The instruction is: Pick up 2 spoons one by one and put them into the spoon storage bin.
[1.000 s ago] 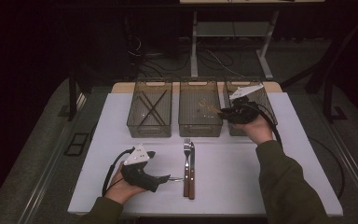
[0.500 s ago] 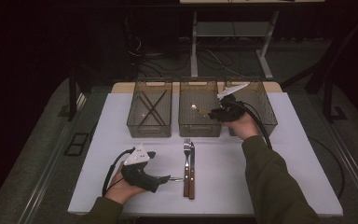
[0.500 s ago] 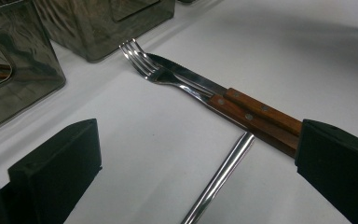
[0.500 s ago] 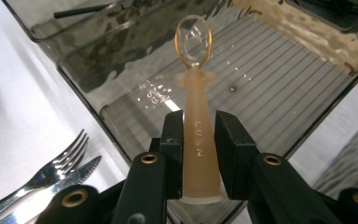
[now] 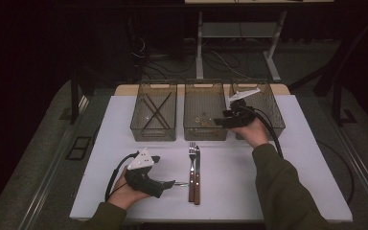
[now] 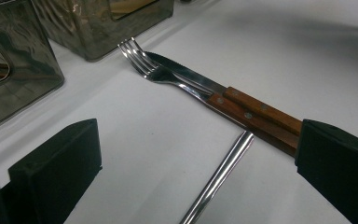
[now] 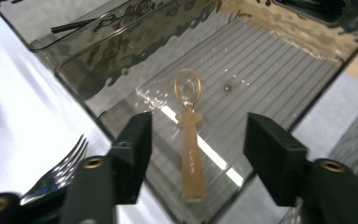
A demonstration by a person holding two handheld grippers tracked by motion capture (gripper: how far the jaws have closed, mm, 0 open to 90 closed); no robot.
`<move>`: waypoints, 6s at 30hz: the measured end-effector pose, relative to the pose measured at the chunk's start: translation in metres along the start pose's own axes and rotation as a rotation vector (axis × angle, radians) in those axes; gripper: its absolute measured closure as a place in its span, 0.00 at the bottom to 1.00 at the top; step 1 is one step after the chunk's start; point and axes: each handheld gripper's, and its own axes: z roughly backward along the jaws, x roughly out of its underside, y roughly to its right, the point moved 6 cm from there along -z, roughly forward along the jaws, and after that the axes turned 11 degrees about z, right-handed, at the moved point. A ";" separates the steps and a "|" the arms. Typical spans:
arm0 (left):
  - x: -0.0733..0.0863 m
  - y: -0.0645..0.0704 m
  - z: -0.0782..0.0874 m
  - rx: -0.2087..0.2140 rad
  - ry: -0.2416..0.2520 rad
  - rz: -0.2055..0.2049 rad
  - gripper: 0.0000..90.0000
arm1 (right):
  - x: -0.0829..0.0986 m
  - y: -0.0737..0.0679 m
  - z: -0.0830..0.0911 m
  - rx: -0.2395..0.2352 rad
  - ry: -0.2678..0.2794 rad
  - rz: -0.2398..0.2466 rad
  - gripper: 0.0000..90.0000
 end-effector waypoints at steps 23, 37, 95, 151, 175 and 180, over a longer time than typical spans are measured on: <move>0.001 -0.001 -0.001 -0.010 -0.007 0.007 0.00 | 0.065 -0.018 0.065 0.035 0.082 -0.003 0.15; 0.000 0.000 0.000 -0.012 -0.003 -0.003 0.00 | 0.101 -0.044 0.081 0.039 0.118 0.004 0.10; 0.050 -0.057 0.054 -0.199 -0.203 0.136 0.59 | 0.158 -0.078 0.097 0.004 0.089 0.027 0.10; 0.040 -0.041 0.068 -0.131 -0.137 0.124 0.95 | 0.158 -0.079 0.096 0.005 0.082 0.040 0.10; 0.003 -0.042 0.053 -0.195 -0.017 0.166 0.95 | 0.157 -0.080 0.092 0.002 0.076 0.040 0.10; -0.009 -0.040 0.042 -0.202 -0.004 0.159 0.95 | 0.157 -0.079 0.092 0.002 0.078 0.040 0.10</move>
